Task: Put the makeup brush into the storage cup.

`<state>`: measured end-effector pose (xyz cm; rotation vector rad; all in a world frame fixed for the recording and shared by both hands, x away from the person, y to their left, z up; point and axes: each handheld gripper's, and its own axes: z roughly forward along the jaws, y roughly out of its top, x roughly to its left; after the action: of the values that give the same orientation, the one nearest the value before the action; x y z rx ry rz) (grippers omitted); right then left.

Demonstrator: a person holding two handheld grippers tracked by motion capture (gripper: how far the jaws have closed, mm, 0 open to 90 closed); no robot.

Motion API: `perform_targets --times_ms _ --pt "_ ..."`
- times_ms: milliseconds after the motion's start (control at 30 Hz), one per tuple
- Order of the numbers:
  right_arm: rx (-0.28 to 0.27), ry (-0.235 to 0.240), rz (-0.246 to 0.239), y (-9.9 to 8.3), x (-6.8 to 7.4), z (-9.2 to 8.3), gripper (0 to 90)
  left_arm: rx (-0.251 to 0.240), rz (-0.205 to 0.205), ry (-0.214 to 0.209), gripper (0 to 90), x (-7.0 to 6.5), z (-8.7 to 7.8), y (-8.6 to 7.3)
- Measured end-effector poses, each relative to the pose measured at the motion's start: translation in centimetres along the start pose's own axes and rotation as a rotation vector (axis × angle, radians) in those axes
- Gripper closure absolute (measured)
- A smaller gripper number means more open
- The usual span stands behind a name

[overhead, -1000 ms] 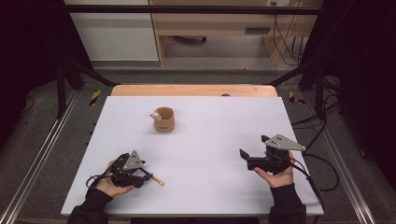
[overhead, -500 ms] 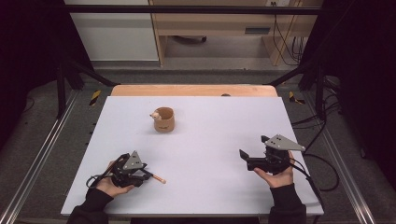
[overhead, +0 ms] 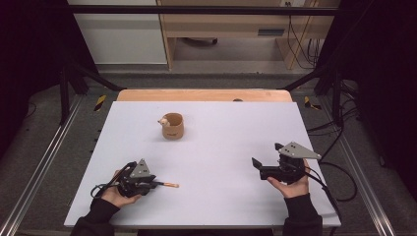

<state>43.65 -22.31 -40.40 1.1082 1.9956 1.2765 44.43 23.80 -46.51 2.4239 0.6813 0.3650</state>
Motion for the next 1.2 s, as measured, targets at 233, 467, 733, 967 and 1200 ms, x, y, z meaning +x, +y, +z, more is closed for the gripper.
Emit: perform_targets --times_ms 233,467,733,967,1200 --pt "0.003 0.0 0.001 0.0 0.0 0.0 5.0 0.014 -0.011 -0.002 74.5 -0.1 -0.1 0.1" --pt "0.01 0.001 -0.002 -0.1 0.1 0.1 5.0 0.027 -0.031 -0.013 79.5 -0.1 -0.1 0.2" --pt "0.012 0.003 -0.007 -0.1 0.1 0.1 5.0 0.043 -0.057 -0.018 82.5 0.0 -0.1 0.3" --pt "0.016 0.004 -0.004 -0.1 0.1 0.2 5.0 0.068 -0.083 -0.008 74.5 0.2 -0.3 0.8" --pt "0.009 0.007 -0.002 0.0 0.0 0.0 5.1 0.132 -0.096 -0.042 67.8 0.9 -0.8 2.2"
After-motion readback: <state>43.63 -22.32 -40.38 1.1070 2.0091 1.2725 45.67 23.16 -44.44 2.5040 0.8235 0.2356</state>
